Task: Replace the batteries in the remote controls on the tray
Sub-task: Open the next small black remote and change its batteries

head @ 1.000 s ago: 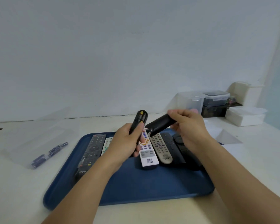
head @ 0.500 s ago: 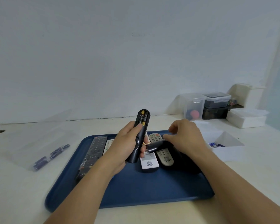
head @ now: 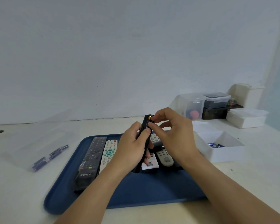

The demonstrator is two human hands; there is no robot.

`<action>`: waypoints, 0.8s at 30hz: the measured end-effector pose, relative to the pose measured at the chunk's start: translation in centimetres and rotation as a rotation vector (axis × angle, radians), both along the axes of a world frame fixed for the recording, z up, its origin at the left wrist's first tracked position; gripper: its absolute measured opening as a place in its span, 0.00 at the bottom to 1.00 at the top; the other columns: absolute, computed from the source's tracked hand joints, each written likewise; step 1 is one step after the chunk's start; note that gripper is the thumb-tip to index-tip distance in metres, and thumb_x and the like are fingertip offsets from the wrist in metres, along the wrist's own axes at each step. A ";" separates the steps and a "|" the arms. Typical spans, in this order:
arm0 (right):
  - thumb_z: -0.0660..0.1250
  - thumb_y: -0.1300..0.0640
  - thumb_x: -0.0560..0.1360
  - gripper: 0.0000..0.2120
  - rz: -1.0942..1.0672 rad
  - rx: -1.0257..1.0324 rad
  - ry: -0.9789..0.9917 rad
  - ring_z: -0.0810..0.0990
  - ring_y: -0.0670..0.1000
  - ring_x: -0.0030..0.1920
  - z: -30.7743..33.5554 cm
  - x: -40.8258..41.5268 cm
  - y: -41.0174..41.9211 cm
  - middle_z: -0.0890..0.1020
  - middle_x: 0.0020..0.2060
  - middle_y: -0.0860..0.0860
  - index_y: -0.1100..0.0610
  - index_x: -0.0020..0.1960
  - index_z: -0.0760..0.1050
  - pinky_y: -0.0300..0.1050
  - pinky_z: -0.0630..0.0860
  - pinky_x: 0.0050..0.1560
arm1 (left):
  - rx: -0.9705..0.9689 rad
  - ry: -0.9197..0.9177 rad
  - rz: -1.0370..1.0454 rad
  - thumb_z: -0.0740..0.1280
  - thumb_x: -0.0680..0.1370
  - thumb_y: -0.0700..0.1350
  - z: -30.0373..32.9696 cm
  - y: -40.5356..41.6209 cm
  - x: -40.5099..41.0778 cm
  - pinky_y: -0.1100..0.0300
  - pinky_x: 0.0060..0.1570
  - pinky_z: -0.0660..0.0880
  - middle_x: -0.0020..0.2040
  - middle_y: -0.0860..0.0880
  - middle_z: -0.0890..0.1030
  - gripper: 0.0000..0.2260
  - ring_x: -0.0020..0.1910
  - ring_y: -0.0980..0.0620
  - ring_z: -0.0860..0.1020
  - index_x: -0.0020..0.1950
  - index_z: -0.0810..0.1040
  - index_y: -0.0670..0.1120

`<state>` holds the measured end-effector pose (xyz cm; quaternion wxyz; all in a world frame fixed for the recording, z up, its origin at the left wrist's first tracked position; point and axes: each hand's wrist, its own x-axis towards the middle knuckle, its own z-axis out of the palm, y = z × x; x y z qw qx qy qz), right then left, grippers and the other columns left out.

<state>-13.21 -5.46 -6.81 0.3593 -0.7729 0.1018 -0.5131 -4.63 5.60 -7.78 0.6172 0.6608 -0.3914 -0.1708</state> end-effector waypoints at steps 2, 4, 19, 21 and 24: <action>0.76 0.62 0.72 0.07 -0.025 0.009 -0.003 0.82 0.42 0.42 -0.2 0.1 0.1 0.84 0.40 0.40 0.54 0.46 0.80 0.33 0.78 0.41 | -0.012 -0.033 0.034 0.62 0.84 0.47 -0.1 -0.1 -0.1 0.57 0.25 0.74 0.34 0.44 0.79 0.08 0.26 0.46 0.75 0.47 0.72 0.46; 0.76 0.62 0.72 0.07 -0.033 0.028 0.000 0.82 0.41 0.43 -0.3 0.2 0.3 0.84 0.41 0.40 0.54 0.47 0.81 0.30 0.77 0.41 | -0.017 -0.055 0.061 0.61 0.84 0.47 -0.2 -0.2 -0.3 0.57 0.24 0.74 0.34 0.44 0.79 0.08 0.25 0.47 0.76 0.45 0.72 0.48; 0.73 0.63 0.75 0.06 -0.025 0.094 -0.054 0.84 0.40 0.48 -0.4 0.9 1.8 0.86 0.43 0.43 0.54 0.50 0.83 0.33 0.79 0.46 | 0.026 -0.305 0.213 0.57 0.85 0.51 -0.2 -0.4 -0.8 0.40 0.27 0.75 0.36 0.42 0.79 0.10 0.27 0.43 0.77 0.43 0.67 0.53; 0.72 0.63 0.75 0.06 -0.033 0.083 -0.050 0.84 0.40 0.48 -0.5 1.1 1.9 0.85 0.44 0.43 0.54 0.51 0.82 0.31 0.78 0.45 | 0.060 -0.356 0.241 0.57 0.85 0.52 -0.3 -0.4 -0.7 0.39 0.30 0.77 0.35 0.44 0.78 0.10 0.28 0.44 0.78 0.44 0.66 0.53; 0.73 0.62 0.75 0.06 -0.046 0.074 -0.044 0.84 0.40 0.47 -0.5 1.0 1.7 0.85 0.43 0.43 0.53 0.50 0.82 0.31 0.78 0.45 | 0.109 -0.439 0.245 0.56 0.85 0.51 -0.5 -0.2 -0.6 0.47 0.28 0.75 0.33 0.47 0.76 0.12 0.27 0.50 0.74 0.42 0.63 0.54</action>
